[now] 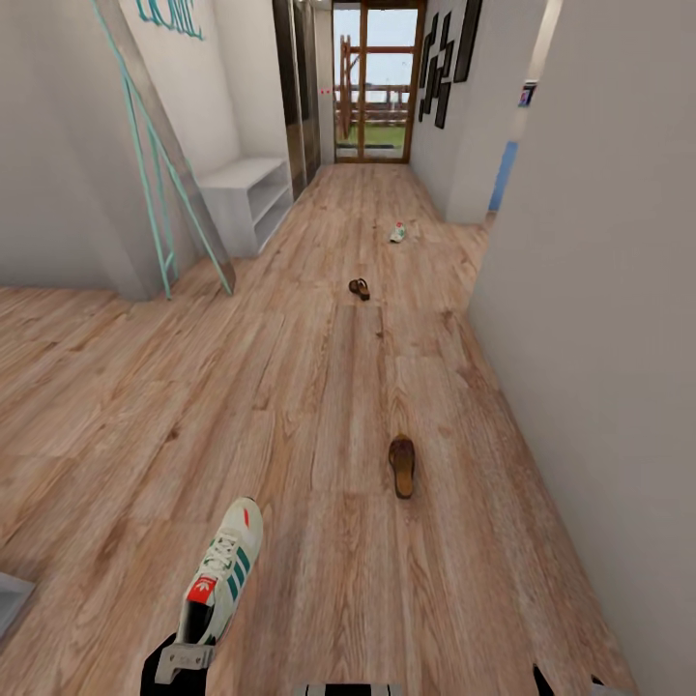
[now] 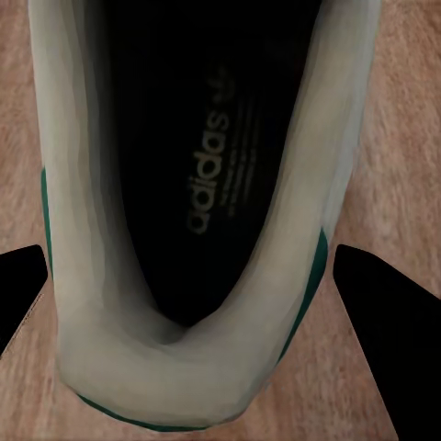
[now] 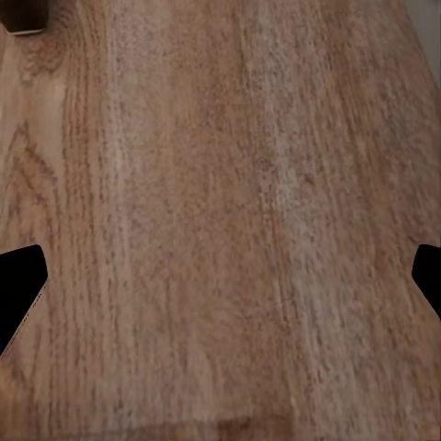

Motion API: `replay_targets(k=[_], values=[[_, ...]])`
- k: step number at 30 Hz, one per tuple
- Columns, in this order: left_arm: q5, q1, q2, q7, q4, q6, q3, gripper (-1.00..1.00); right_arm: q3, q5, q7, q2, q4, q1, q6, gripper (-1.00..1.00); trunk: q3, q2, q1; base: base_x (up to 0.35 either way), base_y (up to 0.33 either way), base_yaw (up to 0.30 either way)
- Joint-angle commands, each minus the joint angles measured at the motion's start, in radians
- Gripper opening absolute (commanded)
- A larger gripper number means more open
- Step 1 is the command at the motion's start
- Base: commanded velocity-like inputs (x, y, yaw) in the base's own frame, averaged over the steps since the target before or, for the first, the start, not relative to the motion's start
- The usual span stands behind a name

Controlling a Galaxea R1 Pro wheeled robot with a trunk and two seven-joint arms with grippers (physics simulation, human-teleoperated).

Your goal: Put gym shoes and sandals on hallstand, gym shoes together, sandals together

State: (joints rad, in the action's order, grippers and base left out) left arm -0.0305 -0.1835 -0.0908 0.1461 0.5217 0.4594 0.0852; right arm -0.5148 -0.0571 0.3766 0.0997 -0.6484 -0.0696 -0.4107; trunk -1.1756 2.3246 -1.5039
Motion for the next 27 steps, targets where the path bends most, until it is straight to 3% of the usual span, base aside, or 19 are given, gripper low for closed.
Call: replay_targets(k=[1, 27], values=[[-0.003, -0.001, 0.001, 0.009, 0.0, 0.003, 0.007, -1.0, -0.006, -0.006, 0.008, -0.001, -0.001, -0.001, -0.003, 1.0, -0.001, 0.0, 0.0, 0.199, 0.067, 0.0], [-0.004, -0.001, 0.002, 0.009, -0.002, 0.002, 0.007, -1.0, -0.005, -0.006, 0.005, -0.008, -0.029, -0.001, -0.002, 1.0, -0.001, 0.0, 0.0, 0.252, 0.18, 0.0]])
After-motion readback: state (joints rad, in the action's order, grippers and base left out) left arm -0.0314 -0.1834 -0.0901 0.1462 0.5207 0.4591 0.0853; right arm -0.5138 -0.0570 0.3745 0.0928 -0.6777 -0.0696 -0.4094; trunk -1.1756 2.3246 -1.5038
